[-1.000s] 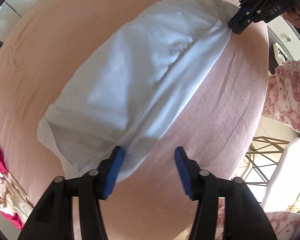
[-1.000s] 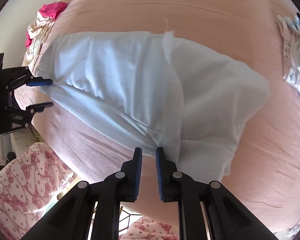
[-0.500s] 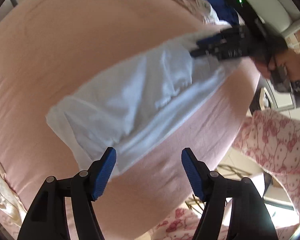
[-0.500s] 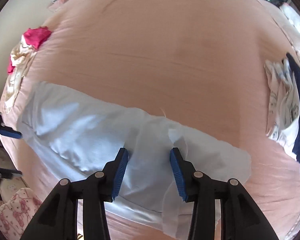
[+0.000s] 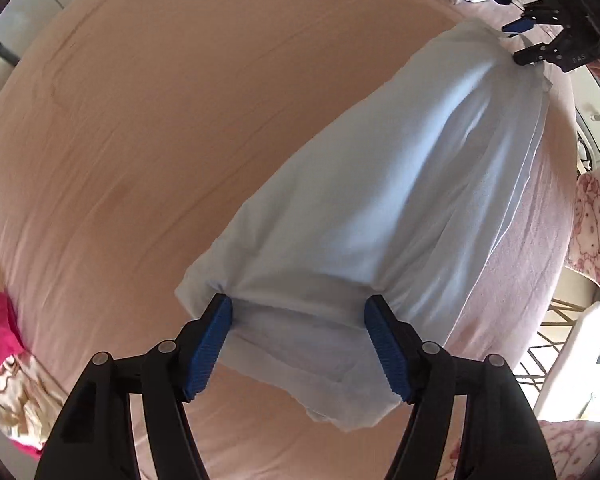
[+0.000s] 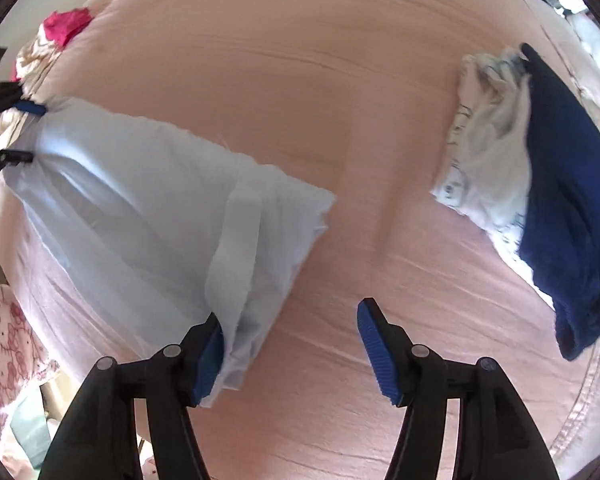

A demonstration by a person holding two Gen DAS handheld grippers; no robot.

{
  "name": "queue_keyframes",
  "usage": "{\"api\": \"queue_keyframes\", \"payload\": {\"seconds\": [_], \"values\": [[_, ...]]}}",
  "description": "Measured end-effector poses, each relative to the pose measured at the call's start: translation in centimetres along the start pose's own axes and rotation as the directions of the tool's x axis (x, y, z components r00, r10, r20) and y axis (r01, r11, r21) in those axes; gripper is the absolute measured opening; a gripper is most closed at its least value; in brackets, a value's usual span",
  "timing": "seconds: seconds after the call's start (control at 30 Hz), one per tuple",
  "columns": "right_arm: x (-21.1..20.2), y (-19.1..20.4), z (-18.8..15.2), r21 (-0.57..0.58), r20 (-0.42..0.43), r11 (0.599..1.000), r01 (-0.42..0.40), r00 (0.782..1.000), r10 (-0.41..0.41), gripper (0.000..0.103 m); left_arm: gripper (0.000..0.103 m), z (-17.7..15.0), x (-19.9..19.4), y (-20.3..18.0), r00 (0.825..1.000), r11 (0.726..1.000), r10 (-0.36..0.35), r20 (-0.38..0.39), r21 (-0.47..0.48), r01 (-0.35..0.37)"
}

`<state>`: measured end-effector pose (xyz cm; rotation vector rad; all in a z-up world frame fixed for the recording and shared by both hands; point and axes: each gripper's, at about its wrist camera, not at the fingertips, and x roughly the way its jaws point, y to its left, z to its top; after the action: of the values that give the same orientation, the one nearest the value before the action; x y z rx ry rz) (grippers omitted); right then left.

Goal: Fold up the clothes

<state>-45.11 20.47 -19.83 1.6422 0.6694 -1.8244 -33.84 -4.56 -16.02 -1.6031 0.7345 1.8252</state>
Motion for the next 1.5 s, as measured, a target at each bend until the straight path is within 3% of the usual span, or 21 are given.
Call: {"api": "queue_keyframes", "payload": {"seconds": [0.1, 0.2, 0.27, 0.37, 0.4, 0.5, 0.63, 0.7, 0.73, 0.8, 0.87, 0.93, 1.0, 1.07, 1.1, 1.17, 1.27, 1.3, 1.33, 1.4, 1.5], "values": [[-2.9, 1.0, 1.9, 0.063, 0.127, 0.998, -0.023, 0.992, 0.015, 0.062, 0.068, 2.4, -0.2, -1.3, 0.997, 0.999, -0.031, 0.072, -0.011, 0.032], [-3.0, 5.3, 4.4, 0.019, 0.213, 0.995, -0.098, 0.973, 0.091, 0.063, 0.068, 5.5, 0.2, -3.3, 0.983, 0.997, -0.076, 0.168, 0.000, 0.078], [-1.6, 8.0, 5.1, -0.039, 0.208, 0.992, -0.120, 0.970, 0.126, 0.063, 0.068, 6.0, 2.2, -5.0, 0.987, 0.996, -0.079, 0.140, 0.062, 0.071], [0.9, 9.8, 2.0, -0.172, 0.150, 0.983, -0.057, 0.985, 0.083, 0.062, 0.069, 1.1, 3.4, -5.0, 0.986, 0.976, 0.097, 0.139, 0.179, -0.122], [1.4, 9.9, 0.5, -0.211, 0.133, 0.977, -0.034, 0.989, 0.063, 0.062, 0.069, -0.9, 2.9, -4.0, 0.983, 0.977, 0.113, 0.144, 0.167, -0.136], [-0.5, 7.7, -2.3, -0.183, 0.102, 0.981, -0.058, 0.992, 0.077, 0.062, 0.069, -2.7, 0.2, -0.2, 0.988, 0.994, 0.110, 0.113, -0.030, -0.107], [-3.7, 8.5, 2.2, -0.110, 0.300, 0.993, -0.051, 0.950, 0.083, 0.064, 0.069, 2.4, -1.8, -0.2, 0.937, 0.995, 0.073, 0.341, -0.090, -0.045], [-3.1, 10.3, 5.7, -0.093, 0.377, 0.990, -0.104, 0.917, 0.131, 0.064, 0.069, 5.5, 0.0, -2.2, 0.914, 0.999, 0.029, 0.405, -0.041, -0.014], [-2.0, 11.9, 6.7, -0.117, 0.368, 0.985, -0.126, 0.916, 0.161, 0.064, 0.069, 6.3, 0.9, -3.0, 0.918, 1.000, 0.012, 0.396, -0.002, -0.012], [0.4, 13.9, 6.6, -0.213, 0.296, 0.972, -0.096, 0.942, 0.157, 0.064, 0.069, 4.5, 2.6, -5.5, 0.930, 0.992, 0.078, 0.360, 0.065, -0.109], [1.6, 15.1, 3.7, -0.293, 0.287, 0.956, 0.017, 0.955, 0.070, 0.064, 0.070, 0.8, 4.0, -7.2, 0.922, 0.966, 0.181, 0.342, 0.114, -0.232], [1.4, 14.2, 1.0, -0.280, 0.297, 0.959, 0.054, 0.954, 0.033, 0.064, 0.070, -2.9, 3.2, -5.0, 0.917, 0.977, 0.201, 0.344, 0.003, -0.215], [0.6, 12.8, -0.7, -0.216, 0.305, 0.975, 0.051, 0.952, 0.018, 0.064, 0.071, -4.9, 1.7, -3.2, 0.905, 0.960, 0.260, 0.336, -0.186, -0.207], [-0.7, 12.4, -1.5, -0.147, 0.379, 0.975, 0.164, 0.920, -0.098, 0.064, 0.071, -6.4, -0.2, -3.0, 0.877, 0.887, 0.362, 0.316, -0.405, -0.220], [-1.4, 12.8, -1.9, -0.095, 0.412, 0.975, 0.203, 0.899, -0.147, 0.064, 0.071, -6.9, -1.3, -3.5, 0.864, 0.850, 0.373, 0.339, -0.498, -0.171], [-2.9, 13.5, -2.3, 0.030, 0.446, 0.994, 0.102, 0.889, -0.104, 0.064, 0.074, -6.5, -2.4, -5.0, 0.833, 0.822, 0.315, 0.455, -0.570, 0.001], [-3.6, 14.7, -1.6, 0.083, 0.534, 0.990, -0.111, 0.844, 0.050, 0.064, 0.074, -4.2, -1.5, -7.0, 0.801, 0.838, 0.371, 0.469, -0.541, -0.071], [-2.8, 15.4, -0.8, 0.097, 0.531, 0.991, -0.089, 0.847, 0.024, 0.064, 0.074, -3.2, 0.0, -7.6, 0.813, 0.834, 0.391, 0.433, -0.540, -0.114], [-1.5, 15.8, 0.0, 0.107, 0.503, 0.992, -0.063, 0.864, 0.001, 0.064, 0.074, -2.8, 1.5, -8.1, 0.843, 0.831, 0.389, 0.372, -0.536, -0.147], [0.9, 16.8, 0.9, 0.098, 0.393, 0.992, -0.073, 0.919, 0.029, 0.064, 0.074, -4.6, 2.0, -9.0, 0.860, 0.847, 0.359, 0.363, -0.514, -0.137], [0.8, 17.4, -1.8, -0.023, 0.381, 0.999, -0.039, 0.923, 0.045, 0.063, 0.074, -7.6, 0.6, -8.8, 0.869, 0.836, 0.368, 0.330, -0.527, -0.154]]}}
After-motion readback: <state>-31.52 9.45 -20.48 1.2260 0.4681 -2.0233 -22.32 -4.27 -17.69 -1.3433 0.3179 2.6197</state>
